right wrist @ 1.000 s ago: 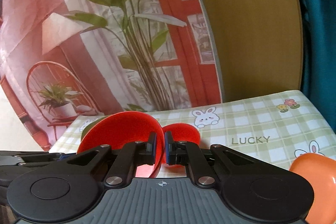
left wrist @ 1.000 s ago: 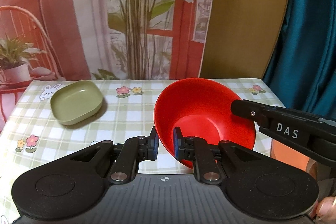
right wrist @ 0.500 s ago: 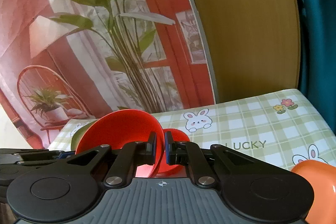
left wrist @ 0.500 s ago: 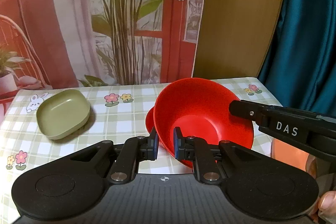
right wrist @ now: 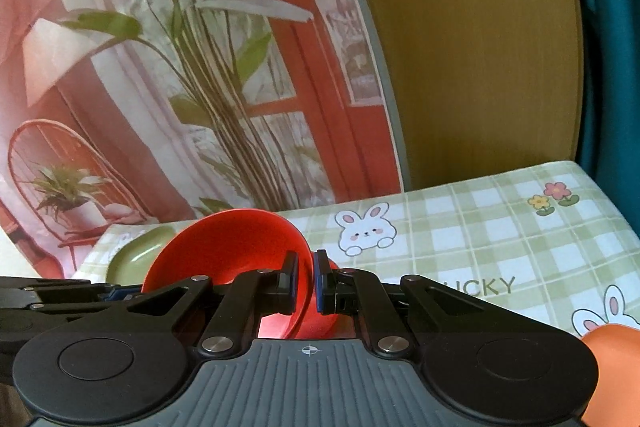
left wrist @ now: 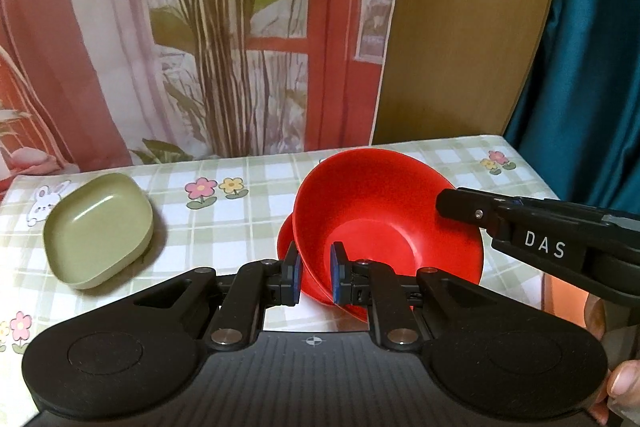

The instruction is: Organize plates and bowls

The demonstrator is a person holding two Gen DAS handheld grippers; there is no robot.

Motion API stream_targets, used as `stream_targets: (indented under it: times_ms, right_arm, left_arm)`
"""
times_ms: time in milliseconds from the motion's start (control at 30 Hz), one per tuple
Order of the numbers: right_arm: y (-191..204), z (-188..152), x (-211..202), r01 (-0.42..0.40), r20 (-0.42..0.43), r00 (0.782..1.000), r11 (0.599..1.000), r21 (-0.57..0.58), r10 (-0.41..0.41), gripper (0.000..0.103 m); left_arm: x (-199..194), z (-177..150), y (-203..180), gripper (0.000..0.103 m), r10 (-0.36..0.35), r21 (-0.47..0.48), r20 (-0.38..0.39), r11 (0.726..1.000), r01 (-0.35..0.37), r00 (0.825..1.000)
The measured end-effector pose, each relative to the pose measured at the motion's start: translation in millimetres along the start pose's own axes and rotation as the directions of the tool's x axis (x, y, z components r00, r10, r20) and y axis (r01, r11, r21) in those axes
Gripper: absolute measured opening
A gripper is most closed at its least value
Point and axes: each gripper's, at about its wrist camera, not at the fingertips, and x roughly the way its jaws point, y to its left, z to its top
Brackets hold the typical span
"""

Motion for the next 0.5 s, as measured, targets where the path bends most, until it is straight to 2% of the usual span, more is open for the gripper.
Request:
stream_targets:
  times_ms: [500]
  right_arm:
    - [-14,-4,50,0.001,-0.056,0.998,1.000,0.006,-0.001,0.007]
  left_arm:
    - [56,4,9,0.015,0.022,-0.001,-0.046,1.000,-0.022,0.999]
